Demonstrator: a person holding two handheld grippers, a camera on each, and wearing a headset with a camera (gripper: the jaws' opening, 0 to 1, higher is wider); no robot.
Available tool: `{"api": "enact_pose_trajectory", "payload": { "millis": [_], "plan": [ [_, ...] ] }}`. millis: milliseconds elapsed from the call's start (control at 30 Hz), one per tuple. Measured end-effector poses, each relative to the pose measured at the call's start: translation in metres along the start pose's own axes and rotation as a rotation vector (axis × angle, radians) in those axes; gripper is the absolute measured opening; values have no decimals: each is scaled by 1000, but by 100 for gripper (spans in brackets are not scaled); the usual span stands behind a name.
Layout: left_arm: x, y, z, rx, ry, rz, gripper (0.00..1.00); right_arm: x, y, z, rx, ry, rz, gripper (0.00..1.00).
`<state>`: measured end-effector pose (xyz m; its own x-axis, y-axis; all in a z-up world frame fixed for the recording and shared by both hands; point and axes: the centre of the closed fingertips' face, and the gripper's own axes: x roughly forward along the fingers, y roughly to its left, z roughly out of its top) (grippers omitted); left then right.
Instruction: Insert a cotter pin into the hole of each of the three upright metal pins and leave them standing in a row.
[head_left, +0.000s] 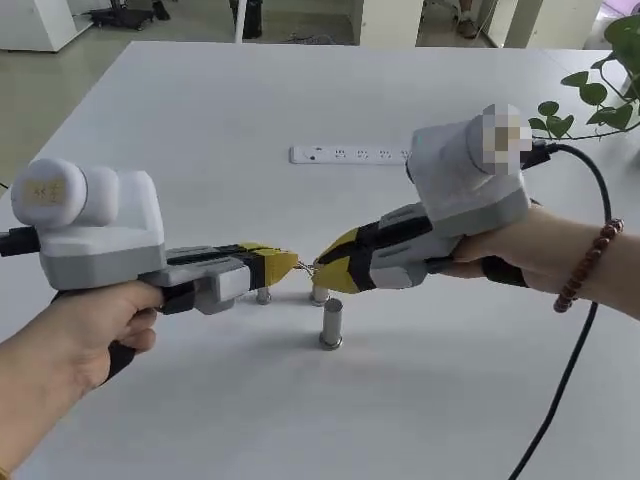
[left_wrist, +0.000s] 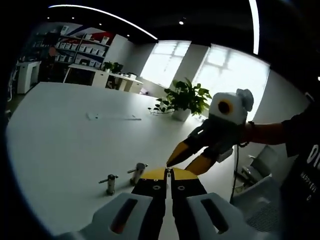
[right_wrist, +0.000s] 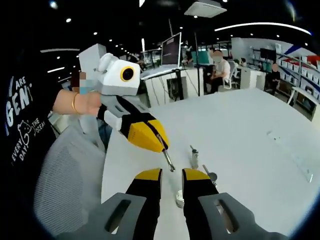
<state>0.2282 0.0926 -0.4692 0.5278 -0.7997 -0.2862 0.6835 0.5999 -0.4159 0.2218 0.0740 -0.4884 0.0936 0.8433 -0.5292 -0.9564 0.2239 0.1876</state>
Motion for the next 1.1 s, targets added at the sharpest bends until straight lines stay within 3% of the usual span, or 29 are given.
{"api": "enact_pose_trajectory", "payload": {
  "millis": [167, 367, 767, 867, 1100],
  "plan": [
    [-2, -9, -7, 101, 15, -52, 0, -6, 8, 3, 122, -57, 81, 12],
    [-4, -13, -14, 140, 22, -84, 0, -7, 18, -3, 145, -51, 136, 12],
    [-12, -34, -18, 140, -2, -197, 0, -7, 44, -15, 176, -40, 259, 9],
    [-14, -40, -17, 128, -15, -228, 0, -7, 51, -13, 193, -51, 295, 8],
    [-16, -48, -15, 120, -26, -260, 0, -7, 59, -7, 215, -89, 326, 6]
  ]
}}
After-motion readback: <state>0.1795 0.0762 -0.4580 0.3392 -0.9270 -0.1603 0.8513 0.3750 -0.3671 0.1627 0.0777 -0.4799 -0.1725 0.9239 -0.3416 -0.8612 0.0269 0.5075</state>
